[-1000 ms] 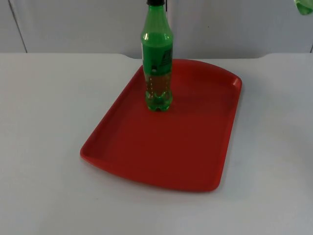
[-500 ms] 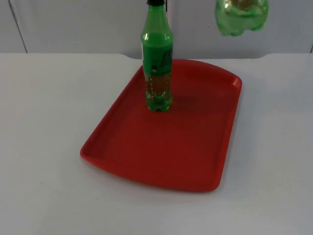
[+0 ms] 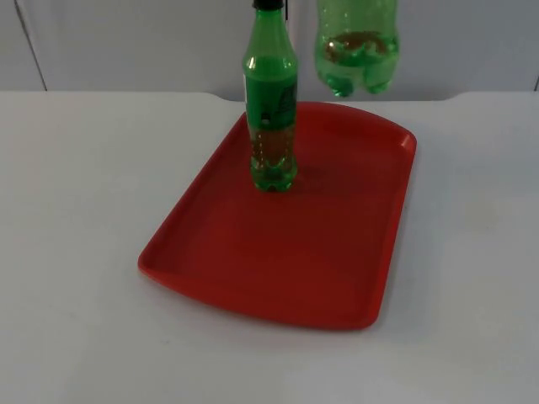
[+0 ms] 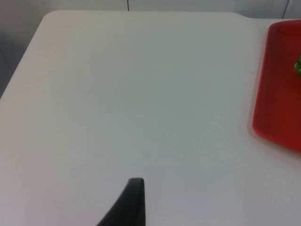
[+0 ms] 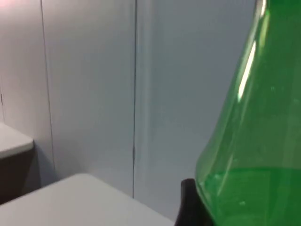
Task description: Place the bottle upright on the tray.
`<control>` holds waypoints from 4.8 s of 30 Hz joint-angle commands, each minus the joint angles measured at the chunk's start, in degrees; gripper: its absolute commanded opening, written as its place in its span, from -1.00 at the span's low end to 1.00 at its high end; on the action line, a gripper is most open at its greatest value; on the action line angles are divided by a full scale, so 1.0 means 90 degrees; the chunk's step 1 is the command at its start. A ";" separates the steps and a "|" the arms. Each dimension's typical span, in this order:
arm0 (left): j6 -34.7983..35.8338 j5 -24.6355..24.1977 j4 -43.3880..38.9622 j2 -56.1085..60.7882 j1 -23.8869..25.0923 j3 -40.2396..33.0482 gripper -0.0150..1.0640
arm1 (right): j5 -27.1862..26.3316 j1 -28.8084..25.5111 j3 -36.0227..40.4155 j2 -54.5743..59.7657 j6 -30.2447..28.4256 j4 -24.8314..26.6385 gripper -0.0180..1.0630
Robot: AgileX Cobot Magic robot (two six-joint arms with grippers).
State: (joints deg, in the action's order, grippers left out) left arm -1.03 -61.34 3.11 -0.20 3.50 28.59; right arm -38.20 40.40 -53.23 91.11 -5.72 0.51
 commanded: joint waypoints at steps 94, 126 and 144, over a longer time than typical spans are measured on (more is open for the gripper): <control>-0.0016 -0.0017 0.0051 0.0022 -0.0045 -0.0030 0.97 | -0.3293 0.0016 -0.1664 0.4948 0.0375 -0.1002 0.16; -0.0016 -0.0017 0.0051 0.0022 -0.0045 -0.0030 0.97 | -0.3244 0.0016 -0.1664 0.4948 0.0414 -0.1000 0.98; -0.0016 -0.0017 0.0051 0.0022 -0.0045 -0.0030 0.97 | -0.0621 0.0016 -0.0900 0.3721 0.0415 -0.0787 0.98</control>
State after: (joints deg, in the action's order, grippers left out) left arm -1.03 -61.34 3.11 -0.20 3.50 28.59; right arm -47.15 40.40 -61.94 125.97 -1.69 -7.41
